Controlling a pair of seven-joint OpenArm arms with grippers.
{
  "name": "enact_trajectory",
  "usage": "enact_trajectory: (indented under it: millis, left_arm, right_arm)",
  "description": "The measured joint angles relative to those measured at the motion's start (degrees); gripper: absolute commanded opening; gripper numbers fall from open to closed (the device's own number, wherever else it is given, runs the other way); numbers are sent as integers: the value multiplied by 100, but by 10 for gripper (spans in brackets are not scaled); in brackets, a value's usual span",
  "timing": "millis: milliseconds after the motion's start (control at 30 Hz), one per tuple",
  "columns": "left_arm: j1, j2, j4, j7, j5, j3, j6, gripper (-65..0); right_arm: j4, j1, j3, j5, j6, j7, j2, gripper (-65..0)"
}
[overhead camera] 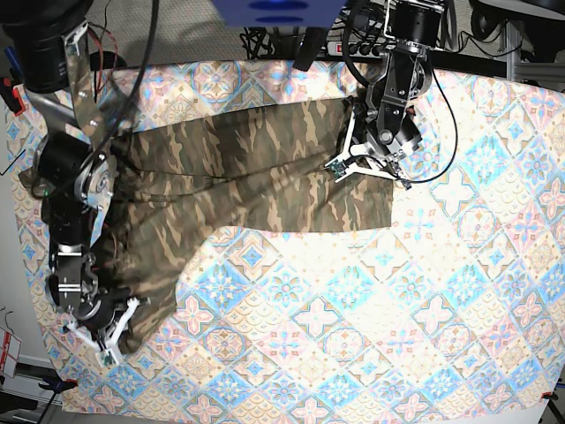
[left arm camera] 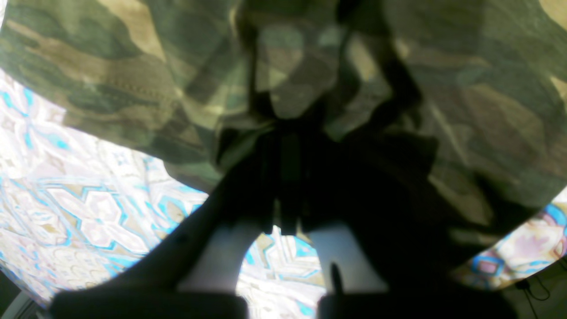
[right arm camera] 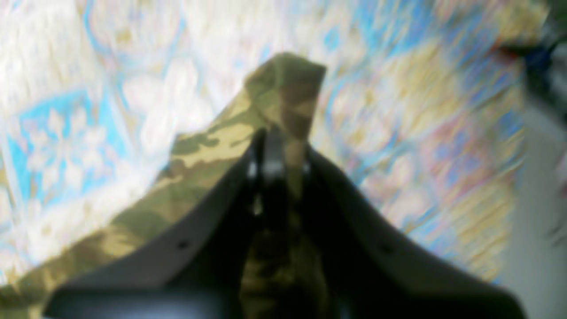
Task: Fold the T-shirt properly
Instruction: 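Pull the shirt end outward with the right gripper to straighten it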
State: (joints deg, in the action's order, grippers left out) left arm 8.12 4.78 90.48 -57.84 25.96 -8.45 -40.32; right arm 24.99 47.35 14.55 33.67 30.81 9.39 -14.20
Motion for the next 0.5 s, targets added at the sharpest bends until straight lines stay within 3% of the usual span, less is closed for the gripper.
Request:
enact_trajectory:
  millis: [233, 333, 500]
  left_arm:
    - [-2, -2, -13, 17, 2, -7, 0, -649]
    - [-17, -2, -15, 20, -2, -9, 0, -649]
    - [-28, -2, -22, 28, -2, -9, 2, -649]
  right_arm:
    - [1429, -63, -251, 0, 70, 118, 166, -628]
    - [1821, -61, -586, -33, 105, 640, 201, -629]
    - [3204, -859, -643, -85, 70, 780, 229, -628]
